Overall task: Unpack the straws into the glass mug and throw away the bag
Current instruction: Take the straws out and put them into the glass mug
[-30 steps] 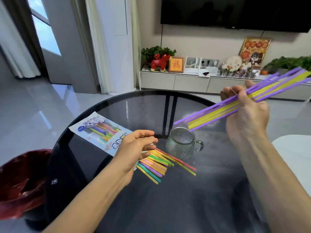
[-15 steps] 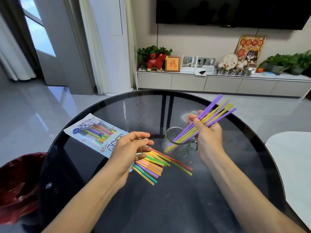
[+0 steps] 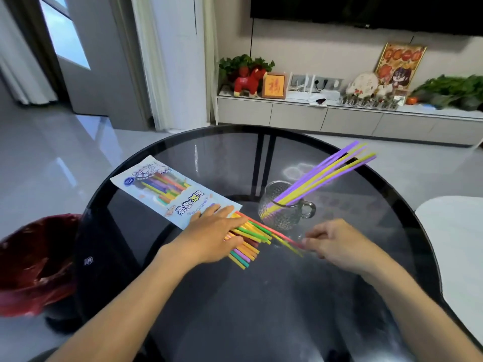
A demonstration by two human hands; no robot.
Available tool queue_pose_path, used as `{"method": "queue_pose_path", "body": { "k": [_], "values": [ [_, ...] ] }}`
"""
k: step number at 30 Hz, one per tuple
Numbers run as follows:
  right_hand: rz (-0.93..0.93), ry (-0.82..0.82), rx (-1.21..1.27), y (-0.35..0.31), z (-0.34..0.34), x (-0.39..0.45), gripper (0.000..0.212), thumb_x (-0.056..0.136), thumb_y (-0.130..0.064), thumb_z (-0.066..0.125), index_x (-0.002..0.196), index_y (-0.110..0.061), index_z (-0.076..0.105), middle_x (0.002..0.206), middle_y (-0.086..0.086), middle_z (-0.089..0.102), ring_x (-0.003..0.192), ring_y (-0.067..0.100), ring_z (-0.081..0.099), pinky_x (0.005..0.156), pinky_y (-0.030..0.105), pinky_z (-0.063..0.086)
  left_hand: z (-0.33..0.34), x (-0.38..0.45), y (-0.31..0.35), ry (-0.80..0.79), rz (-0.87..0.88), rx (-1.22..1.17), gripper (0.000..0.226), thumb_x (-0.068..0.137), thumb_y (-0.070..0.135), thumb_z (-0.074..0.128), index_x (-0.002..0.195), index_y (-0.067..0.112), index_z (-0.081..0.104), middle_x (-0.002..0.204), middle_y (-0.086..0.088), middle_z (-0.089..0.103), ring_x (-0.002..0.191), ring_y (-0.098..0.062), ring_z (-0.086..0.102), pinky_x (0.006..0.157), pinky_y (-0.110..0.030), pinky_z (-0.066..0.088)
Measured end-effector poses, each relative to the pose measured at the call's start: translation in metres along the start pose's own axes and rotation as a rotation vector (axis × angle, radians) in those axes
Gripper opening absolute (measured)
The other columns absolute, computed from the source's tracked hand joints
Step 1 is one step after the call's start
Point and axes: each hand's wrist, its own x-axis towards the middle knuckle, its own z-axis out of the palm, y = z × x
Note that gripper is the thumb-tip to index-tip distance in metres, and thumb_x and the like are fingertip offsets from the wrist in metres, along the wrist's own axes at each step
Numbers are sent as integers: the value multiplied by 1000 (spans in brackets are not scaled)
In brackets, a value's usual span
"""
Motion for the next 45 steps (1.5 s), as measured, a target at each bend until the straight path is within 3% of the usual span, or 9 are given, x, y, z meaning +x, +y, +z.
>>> {"method": "queue_pose_path", "body": {
  "k": [3,6,10,22,26,30,35,41,45],
  "values": [
    [-131,-11,-59,-21,36,-2,31,89,-43,60,95,-14,69,91,1,72,87,21,65,81,36,53,-3,-10,-2,-51,62,14,56,95,52,44,147,48,23,163,7,13,150,-21,4,120,-47,15],
    [-165,-72,38,-42,64,4,30,92,-48,53,97,-20,63,86,-6,64,84,19,57,77,34,48,2,-20,0,-56,83,-35,54,99,43,43,148,46,20,163,8,7,150,-19,-2,122,-41,8],
    [-126,-27,-46,-56,82,11,29,96,-43,49,89,-16,59,99,10,68,97,31,63,79,39,49,8,-25,-2,-13,86,-32,58,100,44,41,151,41,14,163,9,6,150,-17,-3,121,-37,7],
    [-167,-150,-467,-42,44,12,17,97,-27,47,83,-17,44,100,13,61,93,35,59,74,40,46,8,-15,-1,62,10,-28,66,96,53,42,152,36,12,162,12,12,150,-14,5,121,-42,16],
    [-113,-302,-392,-34,28,11,34,99,-29,44,67,-18,45,76,7,54,71,28,57,67,40,50,13,-9,-4,130,-27,-57,63,96,55,40,151,35,19,161,11,19,150,-14,10,120,-44,17],
    [-33,-273,-160,-19,-3,2,30,102,-20,40,74,-13,49,63,9,50,52,21,50,56,33,46,18,-5,-9,212,-84,-105,64,94,56,42,150,32,22,161,5,19,150,-18,11,119,-43,19],
    [-26,-237,148,8,-46,-22,28,103,-11,41,80,-6,56,59,9,47,50,19,50,54,33,45,20,-8,-19,390,-425,5,59,92,61,39,143,32,36,156,1,30,143,-27,23,112,-56,20],
    [-131,-268,397,-2,-52,-32,25,102,-16,45,88,-2,60,58,11,54,55,24,54,62,37,50,17,-8,-16,295,-382,-177,67,93,58,41,149,27,24,161,0,18,146,-26,17,108,-51,33],
    [-145,-161,488,-22,-28,-25,28,103,-21,43,90,-3,60,50,6,49,48,22,54,62,38,50,2,-16,4,692,-182,-226,66,92,19,52,151,18,21,160,-7,22,147,-27,19,118,-46,24]
  ]
}}
